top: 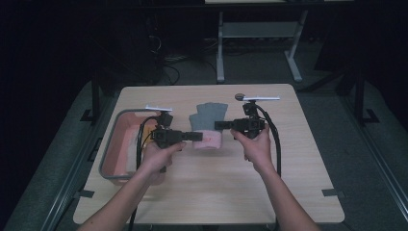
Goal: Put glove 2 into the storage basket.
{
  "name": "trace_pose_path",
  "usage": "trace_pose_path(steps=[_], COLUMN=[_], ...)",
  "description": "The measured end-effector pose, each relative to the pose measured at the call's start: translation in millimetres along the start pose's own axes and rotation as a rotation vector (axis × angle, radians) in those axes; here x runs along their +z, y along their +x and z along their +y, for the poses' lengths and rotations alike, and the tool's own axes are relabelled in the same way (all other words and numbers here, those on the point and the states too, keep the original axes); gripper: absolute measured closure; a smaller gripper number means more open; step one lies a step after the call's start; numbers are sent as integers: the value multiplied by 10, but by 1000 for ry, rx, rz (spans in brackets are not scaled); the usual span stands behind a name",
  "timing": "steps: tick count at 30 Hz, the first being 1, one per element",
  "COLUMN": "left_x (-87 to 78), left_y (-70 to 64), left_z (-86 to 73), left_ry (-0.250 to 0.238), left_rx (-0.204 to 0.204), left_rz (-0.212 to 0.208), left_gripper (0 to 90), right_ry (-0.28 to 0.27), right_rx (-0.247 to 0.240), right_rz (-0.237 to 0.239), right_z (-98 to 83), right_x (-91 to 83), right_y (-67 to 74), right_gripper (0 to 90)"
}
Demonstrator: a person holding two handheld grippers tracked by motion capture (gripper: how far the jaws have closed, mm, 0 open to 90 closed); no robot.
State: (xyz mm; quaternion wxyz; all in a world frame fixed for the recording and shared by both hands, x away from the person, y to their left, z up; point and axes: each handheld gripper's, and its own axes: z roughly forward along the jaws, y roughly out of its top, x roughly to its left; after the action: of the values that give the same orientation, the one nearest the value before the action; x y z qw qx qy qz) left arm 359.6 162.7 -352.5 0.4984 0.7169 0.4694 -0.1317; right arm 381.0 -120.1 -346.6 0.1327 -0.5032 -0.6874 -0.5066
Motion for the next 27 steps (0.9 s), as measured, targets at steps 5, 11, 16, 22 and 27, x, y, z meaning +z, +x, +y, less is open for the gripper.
trace_pose_path(steps=[5,11,16,22,27], left_x=[-72,-168,-236,-344,-409], left_y=[21,41,71,112,132], left_z=[11,27,34,39,51], left_ry=[-3,-2,-2,1,-2], left_rx=[-1,5,4,-2,-5], left_rz=[9,15,23,39,49], left_gripper=[685,686,686,687,688], right_ry=[9,13,20,34,41], right_rx=[-5,-8,-21,-25,-37], right_rz=[0,16,18,30,34], right_z=[36,59,83,114,138], right_x=[57,124,181,287,354], right_y=[54,101,141,194,234], right_gripper=[788,788,787,786,786])
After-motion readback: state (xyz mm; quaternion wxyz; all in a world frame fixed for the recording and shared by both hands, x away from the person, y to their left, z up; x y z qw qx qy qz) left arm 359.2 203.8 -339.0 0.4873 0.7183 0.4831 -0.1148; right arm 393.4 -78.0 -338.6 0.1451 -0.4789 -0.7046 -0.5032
